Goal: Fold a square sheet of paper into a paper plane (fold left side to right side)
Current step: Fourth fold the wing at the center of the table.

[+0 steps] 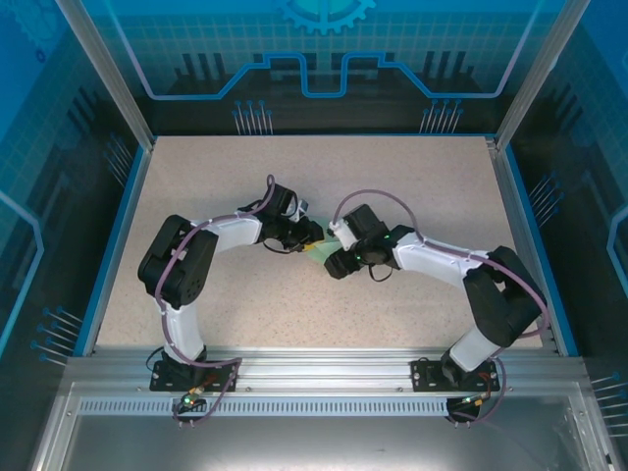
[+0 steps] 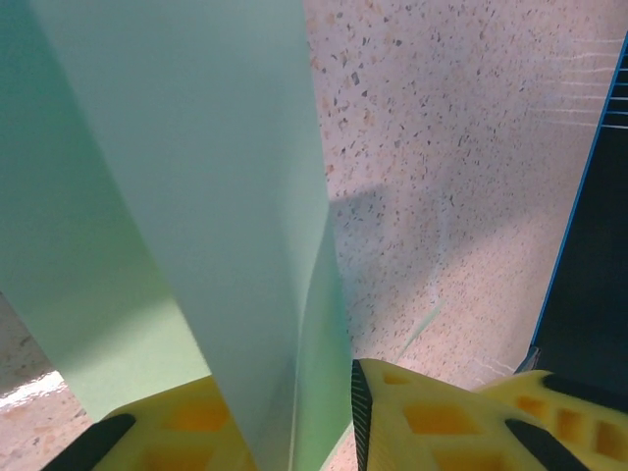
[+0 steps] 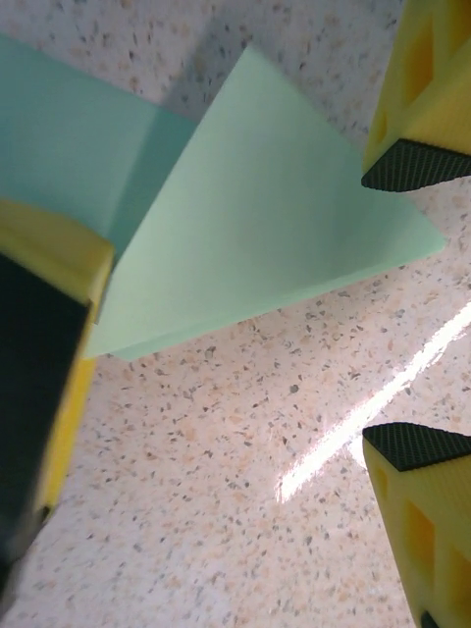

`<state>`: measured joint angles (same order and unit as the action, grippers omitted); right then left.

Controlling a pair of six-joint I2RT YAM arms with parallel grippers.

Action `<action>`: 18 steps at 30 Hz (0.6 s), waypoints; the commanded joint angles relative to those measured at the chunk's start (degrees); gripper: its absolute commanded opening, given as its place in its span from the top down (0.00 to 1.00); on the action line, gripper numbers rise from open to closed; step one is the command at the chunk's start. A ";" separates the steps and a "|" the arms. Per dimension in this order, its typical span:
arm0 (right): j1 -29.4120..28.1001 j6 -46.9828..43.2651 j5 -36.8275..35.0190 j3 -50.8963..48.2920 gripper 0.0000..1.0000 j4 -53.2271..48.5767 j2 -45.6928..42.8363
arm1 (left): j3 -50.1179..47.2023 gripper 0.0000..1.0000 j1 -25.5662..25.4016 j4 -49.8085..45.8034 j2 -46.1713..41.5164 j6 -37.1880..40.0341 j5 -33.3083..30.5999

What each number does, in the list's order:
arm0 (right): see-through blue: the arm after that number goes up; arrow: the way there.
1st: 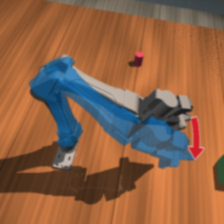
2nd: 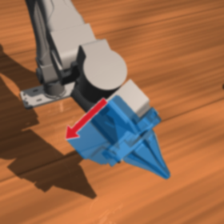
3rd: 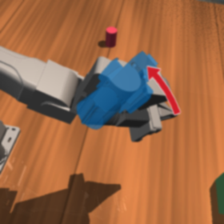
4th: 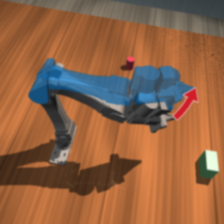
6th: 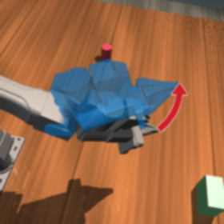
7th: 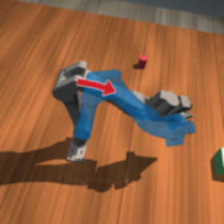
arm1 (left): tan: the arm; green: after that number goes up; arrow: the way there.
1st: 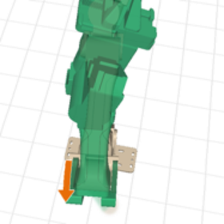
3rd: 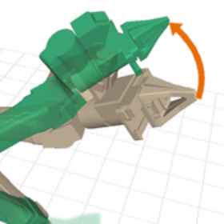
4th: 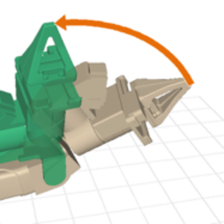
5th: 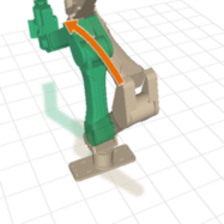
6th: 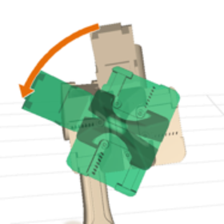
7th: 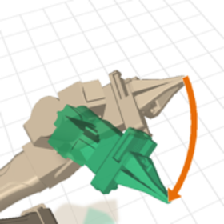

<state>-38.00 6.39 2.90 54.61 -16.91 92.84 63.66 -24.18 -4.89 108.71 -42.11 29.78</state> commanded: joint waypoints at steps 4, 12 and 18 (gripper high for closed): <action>-2.28 -1.45 -4.35 1.15 0.37 2.06 4.19 | 2.68 0.71 -0.36 -2.79 -0.34 -0.34 0.14; -2.47 -1.12 -5.49 2.25 0.45 2.58 7.30 | 3.63 0.72 -0.38 -3.55 0.10 -0.25 0.18; -2.45 -1.06 -6.63 2.70 0.57 2.67 8.30 | 3.94 0.71 -0.40 -4.04 0.28 -0.12 0.19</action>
<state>-39.48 5.61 -2.68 55.77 -15.14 100.22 65.87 -24.18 -7.27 108.71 -42.11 29.65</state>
